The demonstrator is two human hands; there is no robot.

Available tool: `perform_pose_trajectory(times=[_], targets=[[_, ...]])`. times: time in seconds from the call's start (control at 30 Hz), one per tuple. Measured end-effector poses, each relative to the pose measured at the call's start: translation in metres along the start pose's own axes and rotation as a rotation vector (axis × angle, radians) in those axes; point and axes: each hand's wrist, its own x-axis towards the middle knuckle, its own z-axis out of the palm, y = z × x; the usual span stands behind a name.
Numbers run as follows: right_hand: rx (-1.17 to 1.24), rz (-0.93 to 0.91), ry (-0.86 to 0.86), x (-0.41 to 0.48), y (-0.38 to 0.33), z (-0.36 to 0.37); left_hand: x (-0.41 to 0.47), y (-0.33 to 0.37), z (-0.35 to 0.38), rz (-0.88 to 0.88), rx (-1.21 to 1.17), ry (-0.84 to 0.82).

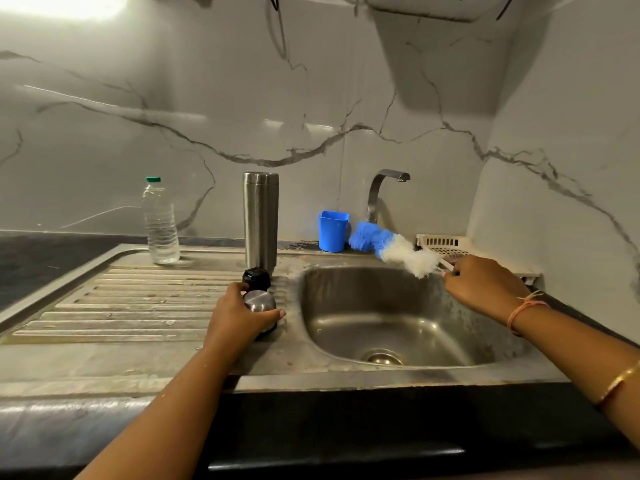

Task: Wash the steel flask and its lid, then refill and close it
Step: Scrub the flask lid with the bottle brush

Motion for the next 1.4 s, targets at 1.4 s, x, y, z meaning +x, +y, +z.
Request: perform_pose_trajectory(times=[1.4], targets=[[-1.032,-0.081,0.361,0.22,-0.179,0.003,0.051,-0.009,-0.004,0.032,-0.049,0.423]])
